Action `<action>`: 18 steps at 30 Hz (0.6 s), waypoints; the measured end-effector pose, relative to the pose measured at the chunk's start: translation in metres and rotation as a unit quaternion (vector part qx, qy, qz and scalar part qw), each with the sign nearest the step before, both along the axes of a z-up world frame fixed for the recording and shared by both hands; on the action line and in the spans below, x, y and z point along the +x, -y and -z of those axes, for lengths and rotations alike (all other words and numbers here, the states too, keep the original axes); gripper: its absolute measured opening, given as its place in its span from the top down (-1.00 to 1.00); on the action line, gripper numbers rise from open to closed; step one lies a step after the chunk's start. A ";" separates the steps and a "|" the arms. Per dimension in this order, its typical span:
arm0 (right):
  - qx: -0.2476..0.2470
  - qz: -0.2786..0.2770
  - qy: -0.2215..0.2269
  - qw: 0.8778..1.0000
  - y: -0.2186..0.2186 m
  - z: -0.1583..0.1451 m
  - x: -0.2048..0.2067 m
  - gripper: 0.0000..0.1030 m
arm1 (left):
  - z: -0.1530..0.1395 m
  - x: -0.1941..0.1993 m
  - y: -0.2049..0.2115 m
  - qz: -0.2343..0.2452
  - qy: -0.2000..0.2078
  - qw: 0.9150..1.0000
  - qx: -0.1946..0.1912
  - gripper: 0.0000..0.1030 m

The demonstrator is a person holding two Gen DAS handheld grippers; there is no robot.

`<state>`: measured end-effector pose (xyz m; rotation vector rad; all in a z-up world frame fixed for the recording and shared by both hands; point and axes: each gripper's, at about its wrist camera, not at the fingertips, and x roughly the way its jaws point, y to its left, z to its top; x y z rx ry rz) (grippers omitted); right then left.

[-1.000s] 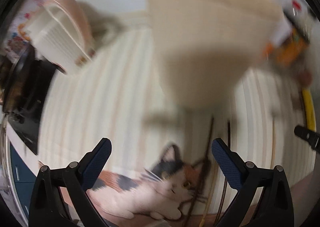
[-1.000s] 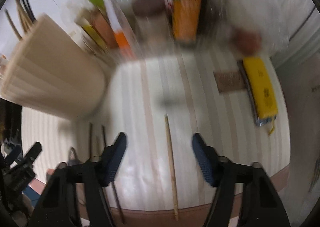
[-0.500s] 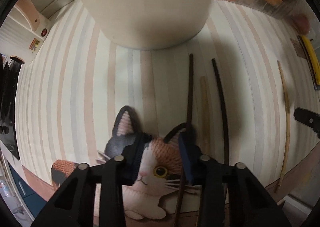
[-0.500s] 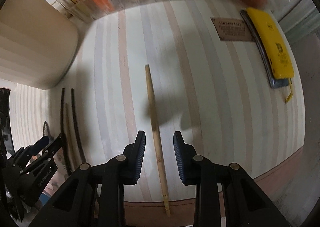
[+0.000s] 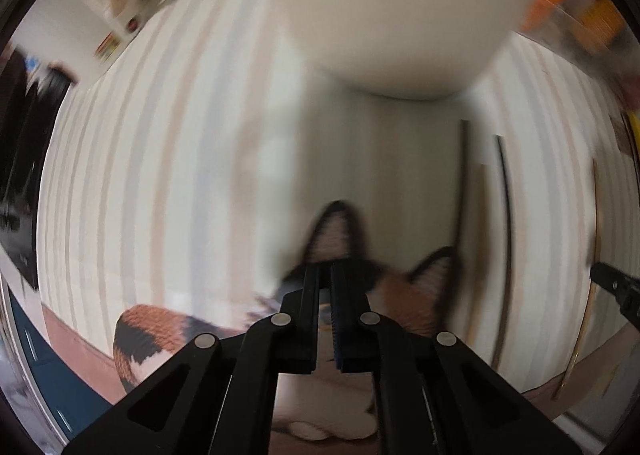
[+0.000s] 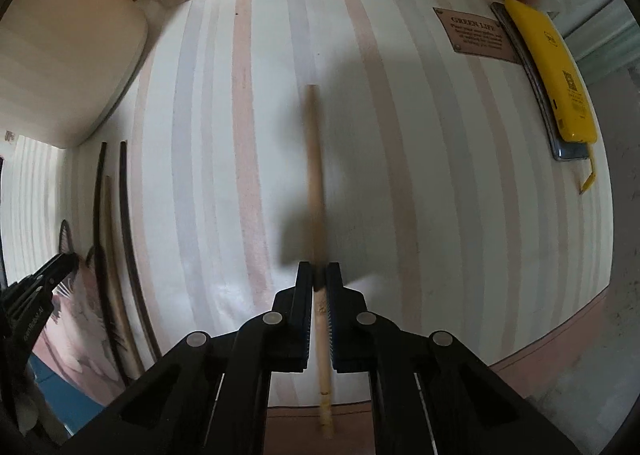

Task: Organize utensils
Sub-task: 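Grasp a black chopstick with the left tool while the right tool grasps a wooden chopstick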

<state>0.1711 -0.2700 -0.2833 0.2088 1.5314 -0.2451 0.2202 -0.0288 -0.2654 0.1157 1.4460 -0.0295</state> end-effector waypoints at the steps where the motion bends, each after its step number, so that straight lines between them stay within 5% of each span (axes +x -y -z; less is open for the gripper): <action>1: 0.003 -0.001 0.001 1.000 -0.002 0.000 -0.001 0.86 | 0.000 0.001 -0.006 -0.009 -0.002 1.000 -0.002 0.94; 4: 0.019 -0.014 0.003 1.000 -0.016 0.001 -0.004 0.86 | -0.004 -0.001 -0.023 -0.025 -0.009 0.999 -0.021 0.94; 8: 0.018 -0.024 0.003 1.000 -0.026 0.003 -0.006 0.86 | -0.012 -0.003 -0.025 -0.029 -0.021 0.995 -0.097 0.87; 11: 0.019 -0.023 0.000 1.000 -0.032 0.003 -0.004 0.87 | -0.019 -0.013 -0.006 -0.003 -0.026 0.992 -0.125 0.36; 15: 0.019 -0.024 -0.001 1.000 -0.032 0.006 -0.001 0.87 | -0.012 -0.020 0.025 0.052 -0.026 0.994 -0.092 0.27; 18: 0.012 -0.030 -0.002 0.999 -0.015 0.006 0.005 0.86 | -0.006 -0.022 0.042 0.068 -0.015 0.996 -0.064 0.39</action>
